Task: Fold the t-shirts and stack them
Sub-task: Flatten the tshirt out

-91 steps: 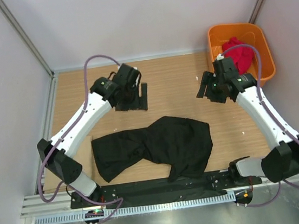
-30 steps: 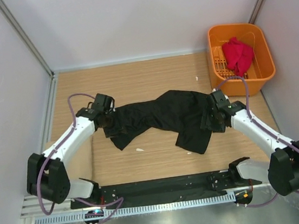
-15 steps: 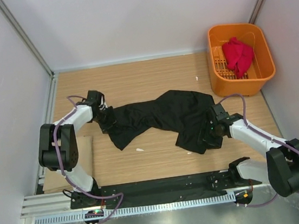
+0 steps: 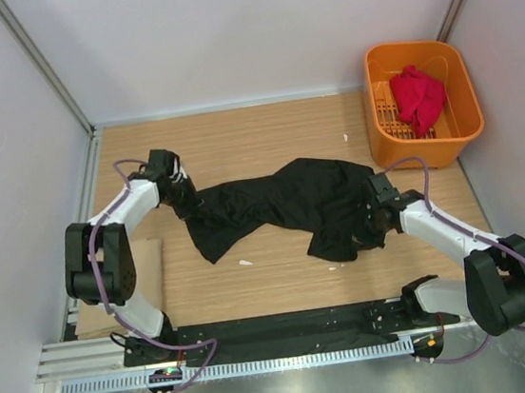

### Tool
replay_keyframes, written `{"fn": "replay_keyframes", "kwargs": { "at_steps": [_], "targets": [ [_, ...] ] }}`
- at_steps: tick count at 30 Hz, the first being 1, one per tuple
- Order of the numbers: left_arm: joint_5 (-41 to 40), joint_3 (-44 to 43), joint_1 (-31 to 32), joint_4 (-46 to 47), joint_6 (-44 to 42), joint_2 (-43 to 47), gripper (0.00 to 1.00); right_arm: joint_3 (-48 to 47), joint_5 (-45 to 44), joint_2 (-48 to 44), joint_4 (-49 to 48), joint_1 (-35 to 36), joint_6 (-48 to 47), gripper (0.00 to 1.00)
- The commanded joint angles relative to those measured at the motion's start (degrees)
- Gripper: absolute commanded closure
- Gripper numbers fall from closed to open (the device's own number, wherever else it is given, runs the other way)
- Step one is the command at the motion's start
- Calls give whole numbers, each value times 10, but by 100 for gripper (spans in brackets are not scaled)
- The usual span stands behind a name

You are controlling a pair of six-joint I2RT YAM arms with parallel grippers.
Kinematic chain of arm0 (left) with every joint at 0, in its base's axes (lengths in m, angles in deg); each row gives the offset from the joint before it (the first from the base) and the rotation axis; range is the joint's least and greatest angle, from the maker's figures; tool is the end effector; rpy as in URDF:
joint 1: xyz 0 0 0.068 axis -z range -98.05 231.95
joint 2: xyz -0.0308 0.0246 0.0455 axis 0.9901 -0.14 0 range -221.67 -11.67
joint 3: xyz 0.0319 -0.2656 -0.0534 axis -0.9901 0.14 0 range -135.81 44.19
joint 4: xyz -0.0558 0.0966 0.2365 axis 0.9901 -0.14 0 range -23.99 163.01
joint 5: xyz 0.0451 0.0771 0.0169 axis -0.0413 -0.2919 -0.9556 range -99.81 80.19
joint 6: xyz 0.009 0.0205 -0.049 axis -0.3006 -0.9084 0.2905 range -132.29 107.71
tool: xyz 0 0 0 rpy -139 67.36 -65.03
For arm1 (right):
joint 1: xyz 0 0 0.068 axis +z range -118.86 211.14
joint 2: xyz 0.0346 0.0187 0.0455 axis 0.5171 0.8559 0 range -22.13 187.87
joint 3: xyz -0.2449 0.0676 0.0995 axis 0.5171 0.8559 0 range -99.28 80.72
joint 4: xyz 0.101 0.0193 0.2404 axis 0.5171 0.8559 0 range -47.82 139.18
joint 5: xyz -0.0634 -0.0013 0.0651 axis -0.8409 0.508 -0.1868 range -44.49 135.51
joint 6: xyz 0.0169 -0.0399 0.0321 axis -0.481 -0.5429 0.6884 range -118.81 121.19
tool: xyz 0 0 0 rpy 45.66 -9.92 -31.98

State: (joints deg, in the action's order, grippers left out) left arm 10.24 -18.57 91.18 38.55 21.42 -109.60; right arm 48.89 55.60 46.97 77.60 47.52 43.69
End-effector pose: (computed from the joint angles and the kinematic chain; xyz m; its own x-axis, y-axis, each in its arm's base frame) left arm 0.3226 -0.0647 0.1822 -0.9187 -0.3789 -0.1111 -0.2902 0.8388 -0.4607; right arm 0.1801 0.0594 0.1555 -0.8966 0.4298 -0.1063 0.3773 0.8674 0.3244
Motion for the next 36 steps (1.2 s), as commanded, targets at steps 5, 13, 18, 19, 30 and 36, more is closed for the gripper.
{"fn": "replay_keyframes", "kwargs": {
  "at_steps": [5, 13, 18, 19, 30, 36],
  "targets": [
    [-56, -124, -12, -82, 14, 128, 100, -252, -141, 2, 106, -1, -54, 99],
    [-73, -285, -25, -204, -27, 114, 98, -474, -183, 39, 250, -7, -90, 99],
    [-79, -228, -26, -243, -40, 191, 96, -446, -214, -11, 343, -8, -66, 99],
    [-75, -209, -26, -245, -39, 207, 94, -435, -215, -25, 365, -7, -62, 99],
    [-56, -23, -25, -250, -33, 321, 99, -521, -284, -32, 419, -35, -97, 99],
    [-9, 99, -25, -220, 7, 377, 99, -464, -247, -45, 412, -40, -95, 99]
  ]
}}
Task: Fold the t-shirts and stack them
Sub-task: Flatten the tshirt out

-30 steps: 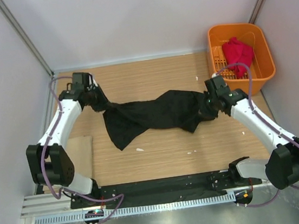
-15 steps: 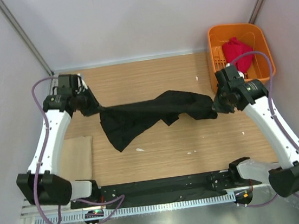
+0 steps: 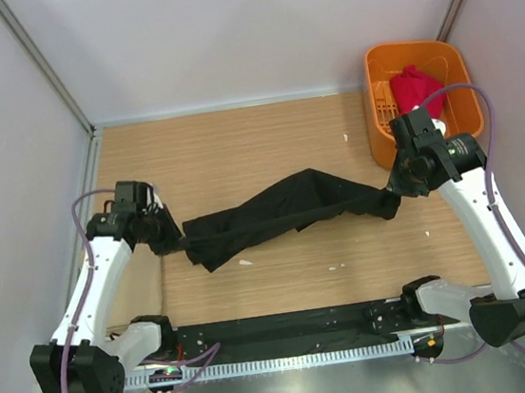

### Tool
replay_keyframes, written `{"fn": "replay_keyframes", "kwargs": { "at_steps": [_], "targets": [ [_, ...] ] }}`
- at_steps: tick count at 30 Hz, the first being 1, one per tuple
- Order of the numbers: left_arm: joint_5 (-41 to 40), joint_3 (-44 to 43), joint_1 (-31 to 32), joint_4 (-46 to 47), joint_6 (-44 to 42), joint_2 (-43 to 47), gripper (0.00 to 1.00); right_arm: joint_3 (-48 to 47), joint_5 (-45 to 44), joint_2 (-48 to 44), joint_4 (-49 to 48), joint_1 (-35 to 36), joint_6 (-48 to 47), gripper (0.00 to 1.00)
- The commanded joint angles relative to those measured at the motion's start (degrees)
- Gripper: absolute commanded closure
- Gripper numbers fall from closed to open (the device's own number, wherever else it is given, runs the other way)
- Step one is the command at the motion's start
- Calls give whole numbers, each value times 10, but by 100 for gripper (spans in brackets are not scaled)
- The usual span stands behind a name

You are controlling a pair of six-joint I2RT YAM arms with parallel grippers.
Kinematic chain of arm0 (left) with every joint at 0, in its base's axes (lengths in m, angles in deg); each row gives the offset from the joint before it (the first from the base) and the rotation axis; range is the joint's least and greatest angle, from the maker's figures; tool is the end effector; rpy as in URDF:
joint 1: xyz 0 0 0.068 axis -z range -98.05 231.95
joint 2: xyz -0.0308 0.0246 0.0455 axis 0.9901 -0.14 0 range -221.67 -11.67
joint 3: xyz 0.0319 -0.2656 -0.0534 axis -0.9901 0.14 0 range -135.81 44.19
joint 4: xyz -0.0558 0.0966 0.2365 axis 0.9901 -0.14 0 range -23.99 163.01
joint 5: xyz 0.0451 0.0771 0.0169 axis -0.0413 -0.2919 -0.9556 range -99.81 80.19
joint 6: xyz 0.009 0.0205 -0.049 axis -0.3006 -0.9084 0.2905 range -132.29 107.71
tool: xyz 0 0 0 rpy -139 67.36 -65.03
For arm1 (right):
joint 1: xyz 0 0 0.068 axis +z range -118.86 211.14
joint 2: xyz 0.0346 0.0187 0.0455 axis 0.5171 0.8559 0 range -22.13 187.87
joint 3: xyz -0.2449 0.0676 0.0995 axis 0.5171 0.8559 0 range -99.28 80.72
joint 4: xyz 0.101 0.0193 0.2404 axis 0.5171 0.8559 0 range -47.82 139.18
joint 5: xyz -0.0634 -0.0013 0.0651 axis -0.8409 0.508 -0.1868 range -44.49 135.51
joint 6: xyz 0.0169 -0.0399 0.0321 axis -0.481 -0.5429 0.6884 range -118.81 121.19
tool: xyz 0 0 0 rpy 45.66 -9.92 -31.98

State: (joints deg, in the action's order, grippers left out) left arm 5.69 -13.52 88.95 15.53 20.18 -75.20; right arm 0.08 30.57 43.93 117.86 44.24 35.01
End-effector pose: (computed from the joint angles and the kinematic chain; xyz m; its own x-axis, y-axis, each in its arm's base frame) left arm 0.1983 -0.0338 0.2880 -0.8751 -0.4138 -0.2509 -0.2764 0.8530 -0.4428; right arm 0.1845 0.0335 0.3797 -0.7627 0.3747 -0.5271 0.3935 0.9157 0.0816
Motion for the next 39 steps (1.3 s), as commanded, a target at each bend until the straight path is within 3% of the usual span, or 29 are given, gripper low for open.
{"fn": "replay_keyframes", "kwargs": {
  "at_steps": [1, 5, 9, 11, 14, 15, 17, 21, 23, 27, 31, 35, 39],
  "targets": [
    [43, 84, -2, 17, 29, 38, 97, 35, 11, -18, 4, -6, -5, 99],
    [84, 162, -2, 55, 52, 58, 85, 79, 33, -28, -10, -6, 3, 99],
    [100, 197, -2, 61, 77, 74, 44, 91, 31, -28, -11, -7, -9, 99],
    [93, 197, -2, 54, 91, 75, 40, 96, 28, -29, -14, -7, -13, 99],
    [101, 209, 6, 67, 118, 74, 44, 102, 38, -26, -21, -8, -13, 99],
    [102, 216, 12, 74, 141, 76, 54, 102, 41, -24, -22, -7, -14, 99],
    [107, 244, 36, 103, 172, 92, 60, 106, 48, -23, -28, -7, -11, 99],
    [65, 280, 142, 148, 267, 115, 57, 114, 60, -22, -38, -7, -9, 99],
    [59, 275, 155, 139, 260, 102, 58, 120, 60, -20, -43, -7, -9, 99],
    [5, 257, 195, 123, 245, 41, 69, 131, 69, -19, -55, -7, -8, 99],
    [-25, 259, 231, 148, 247, 10, 68, 135, 76, -16, -63, -6, -5, 99],
    [-36, 263, 259, 170, 250, -19, 54, 137, 75, -16, -65, -7, -5, 99],
    [-43, 275, 263, 190, 255, -30, 50, 142, 76, -19, -66, -8, -5, 99]
  ]
}}
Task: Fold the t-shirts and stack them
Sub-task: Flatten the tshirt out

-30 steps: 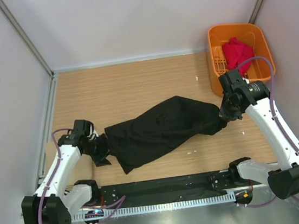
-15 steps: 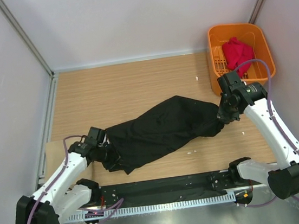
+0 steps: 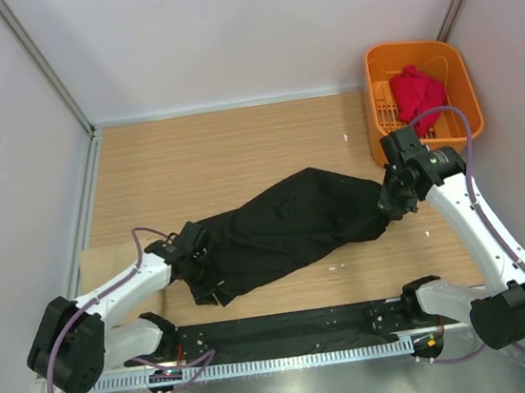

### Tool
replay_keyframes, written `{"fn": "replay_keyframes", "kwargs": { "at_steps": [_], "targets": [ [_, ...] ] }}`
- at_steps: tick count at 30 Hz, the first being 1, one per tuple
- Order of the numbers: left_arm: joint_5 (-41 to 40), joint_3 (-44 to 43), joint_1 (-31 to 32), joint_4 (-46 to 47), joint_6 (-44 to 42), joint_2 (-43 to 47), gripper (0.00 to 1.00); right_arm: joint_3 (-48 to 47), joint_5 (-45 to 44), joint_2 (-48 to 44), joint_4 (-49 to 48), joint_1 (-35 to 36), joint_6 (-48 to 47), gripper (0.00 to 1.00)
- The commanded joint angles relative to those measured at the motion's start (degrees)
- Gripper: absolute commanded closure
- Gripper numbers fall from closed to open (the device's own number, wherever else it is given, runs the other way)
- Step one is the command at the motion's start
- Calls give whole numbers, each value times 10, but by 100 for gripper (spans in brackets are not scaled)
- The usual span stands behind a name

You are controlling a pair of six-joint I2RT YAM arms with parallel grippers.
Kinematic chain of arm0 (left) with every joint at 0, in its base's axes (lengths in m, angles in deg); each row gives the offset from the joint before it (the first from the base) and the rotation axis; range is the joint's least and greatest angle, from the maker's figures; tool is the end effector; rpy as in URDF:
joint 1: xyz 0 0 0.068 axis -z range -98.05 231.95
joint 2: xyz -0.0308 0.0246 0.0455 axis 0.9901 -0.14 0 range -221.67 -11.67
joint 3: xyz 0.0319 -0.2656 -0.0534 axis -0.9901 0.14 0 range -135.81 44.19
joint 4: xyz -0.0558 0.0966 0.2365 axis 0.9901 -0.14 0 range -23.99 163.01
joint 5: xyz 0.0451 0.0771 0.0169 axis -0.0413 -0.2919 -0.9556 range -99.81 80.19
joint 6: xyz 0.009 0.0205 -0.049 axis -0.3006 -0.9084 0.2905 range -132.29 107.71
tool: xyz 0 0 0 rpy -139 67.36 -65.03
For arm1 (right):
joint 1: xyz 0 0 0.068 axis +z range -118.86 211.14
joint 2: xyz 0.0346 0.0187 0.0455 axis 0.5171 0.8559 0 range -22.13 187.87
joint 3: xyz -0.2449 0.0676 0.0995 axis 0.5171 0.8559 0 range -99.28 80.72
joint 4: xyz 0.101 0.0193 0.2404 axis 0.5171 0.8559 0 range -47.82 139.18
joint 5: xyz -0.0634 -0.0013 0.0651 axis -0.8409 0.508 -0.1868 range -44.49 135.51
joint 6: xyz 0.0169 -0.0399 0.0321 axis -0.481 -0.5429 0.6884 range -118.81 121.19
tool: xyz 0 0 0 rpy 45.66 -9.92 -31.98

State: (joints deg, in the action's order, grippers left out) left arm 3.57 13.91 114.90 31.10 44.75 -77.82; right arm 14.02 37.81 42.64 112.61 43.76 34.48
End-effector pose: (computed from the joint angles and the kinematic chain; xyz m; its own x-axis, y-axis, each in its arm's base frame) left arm 0.1383 -0.0993 0.1539 -0.9247 -0.3734 0.0747 -0.3779 0.8756 -0.3008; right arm 0.1868 0.0369 0.3189 -0.8515 0.3668 -0.3747 0.3575 0.9289 0.0970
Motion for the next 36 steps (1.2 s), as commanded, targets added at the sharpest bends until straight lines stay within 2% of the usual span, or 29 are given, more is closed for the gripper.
{"fn": "replay_keyframes", "kwargs": {
  "at_steps": [1, 14, 16, 17, 18, 19, 20, 23, 28, 31, 36],
  "targets": [
    [-21, 6, 4, 38, 10, -7, 50, 3, 5, -5, -13, -3, 0, 99],
    [18, 56, 15, 103, 51, -57, 56, -5, 5, 0, -12, -4, -4, 99],
    [20, 60, 15, 115, 52, -65, 64, -4, 4, -2, -11, -3, -3, 99],
    [15, 58, 15, 119, 45, -69, 78, -3, 3, -2, -11, -3, -3, 99],
    [9, 51, 15, 117, 36, -72, 86, -3, 3, -3, -12, -3, -2, 99],
    [3, 29, 15, 98, 28, -78, 97, -5, 2, -4, -11, -3, -2, 99],
    [-9, 11, 15, 83, 4, -80, 100, -11, 1, -5, -11, -3, -1, 99],
    [-37, -75, 15, 9, -31, -70, 100, -38, -6, -2, -7, -5, 4, 99],
    [-148, -237, 12, -120, -91, -18, 100, -97, -8, 8, -9, -8, 11, 99],
    [-193, -322, 4, -170, -123, 6, 100, -130, -6, 14, -14, -8, 14, 99],
    [-241, -461, -18, -201, -169, 25, 100, -235, -6, 19, -51, -11, 14, 99]
  ]
}}
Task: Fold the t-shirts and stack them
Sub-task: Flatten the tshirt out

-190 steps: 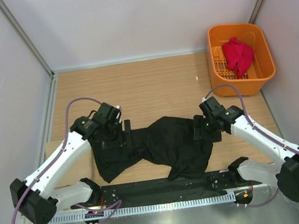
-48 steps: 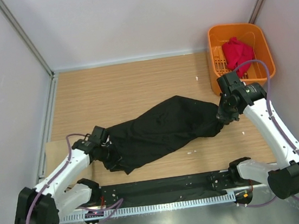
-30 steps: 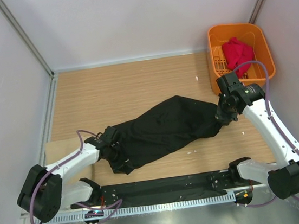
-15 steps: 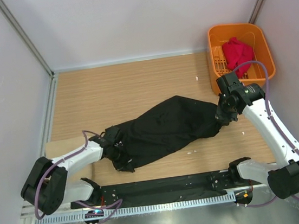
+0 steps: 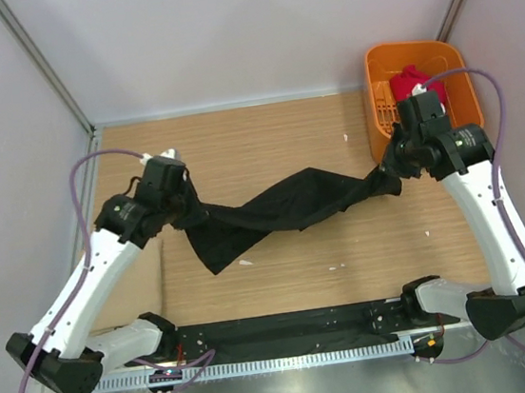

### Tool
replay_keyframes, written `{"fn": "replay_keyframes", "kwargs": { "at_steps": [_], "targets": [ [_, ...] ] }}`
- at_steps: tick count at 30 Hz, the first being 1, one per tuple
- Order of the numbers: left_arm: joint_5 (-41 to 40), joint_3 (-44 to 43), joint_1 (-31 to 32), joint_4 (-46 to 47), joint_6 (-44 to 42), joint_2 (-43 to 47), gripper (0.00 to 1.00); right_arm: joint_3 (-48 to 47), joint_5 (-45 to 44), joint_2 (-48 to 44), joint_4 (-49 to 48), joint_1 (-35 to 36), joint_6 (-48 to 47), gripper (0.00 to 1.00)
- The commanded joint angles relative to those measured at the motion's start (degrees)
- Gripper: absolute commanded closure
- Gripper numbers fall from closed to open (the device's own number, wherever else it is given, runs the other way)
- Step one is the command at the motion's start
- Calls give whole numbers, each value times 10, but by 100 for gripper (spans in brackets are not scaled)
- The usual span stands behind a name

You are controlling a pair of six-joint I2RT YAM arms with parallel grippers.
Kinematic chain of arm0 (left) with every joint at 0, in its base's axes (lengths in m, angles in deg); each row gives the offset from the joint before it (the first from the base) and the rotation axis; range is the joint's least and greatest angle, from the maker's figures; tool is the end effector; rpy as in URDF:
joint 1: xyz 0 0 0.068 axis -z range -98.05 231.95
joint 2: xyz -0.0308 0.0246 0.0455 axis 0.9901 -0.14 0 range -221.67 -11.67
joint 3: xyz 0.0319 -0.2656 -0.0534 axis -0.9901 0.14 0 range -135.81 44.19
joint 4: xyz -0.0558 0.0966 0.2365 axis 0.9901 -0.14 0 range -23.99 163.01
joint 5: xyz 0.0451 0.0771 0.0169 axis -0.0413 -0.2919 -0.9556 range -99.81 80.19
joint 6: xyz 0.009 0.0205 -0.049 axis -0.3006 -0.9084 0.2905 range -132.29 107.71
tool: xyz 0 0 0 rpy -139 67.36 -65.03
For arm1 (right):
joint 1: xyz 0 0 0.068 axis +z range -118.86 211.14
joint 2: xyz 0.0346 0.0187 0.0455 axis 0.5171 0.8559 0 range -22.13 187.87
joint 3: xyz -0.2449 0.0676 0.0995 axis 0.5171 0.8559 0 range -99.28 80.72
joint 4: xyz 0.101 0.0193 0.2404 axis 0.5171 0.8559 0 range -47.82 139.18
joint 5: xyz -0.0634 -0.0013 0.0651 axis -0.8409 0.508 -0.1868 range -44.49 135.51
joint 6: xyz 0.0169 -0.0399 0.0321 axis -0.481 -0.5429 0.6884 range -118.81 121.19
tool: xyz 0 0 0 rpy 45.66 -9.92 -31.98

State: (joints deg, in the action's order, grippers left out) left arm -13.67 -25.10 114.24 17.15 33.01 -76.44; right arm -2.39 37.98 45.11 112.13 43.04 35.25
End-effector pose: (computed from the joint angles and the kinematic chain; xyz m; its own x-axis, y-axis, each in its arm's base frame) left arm 0.1835 -0.1130 0.3460 -0.8179 -0.3221 -0.4767 -0.1193 0.9055 -0.4072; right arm 0.1979 0.0369 0.3932 -0.7288 0.4139 -0.5454 0.3368 0.9103 0.2407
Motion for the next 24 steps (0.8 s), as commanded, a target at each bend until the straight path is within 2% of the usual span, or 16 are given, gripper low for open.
{"fn": "replay_keyframes", "kwargs": {
  "at_steps": [1, 7, 12, 19, 24],
  "targets": [
    [-81, -94, -16, -68, -70, 11, 100, -105, -13, -8, -53, -4, 7, 99],
    [-112, -290, -20, -90, -143, 7, 100, -229, -35, -35, -66, -5, -7, 99],
    [-79, -418, -20, -94, -192, 24, 100, -298, -33, -98, -92, -4, -19, 99],
    [-24, -437, -20, -69, -216, 119, 100, -360, 23, -178, -134, -3, -13, 99],
    [-75, -441, -20, -76, -220, 144, 100, -363, 38, -184, -157, -1, -12, 99]
  ]
}}
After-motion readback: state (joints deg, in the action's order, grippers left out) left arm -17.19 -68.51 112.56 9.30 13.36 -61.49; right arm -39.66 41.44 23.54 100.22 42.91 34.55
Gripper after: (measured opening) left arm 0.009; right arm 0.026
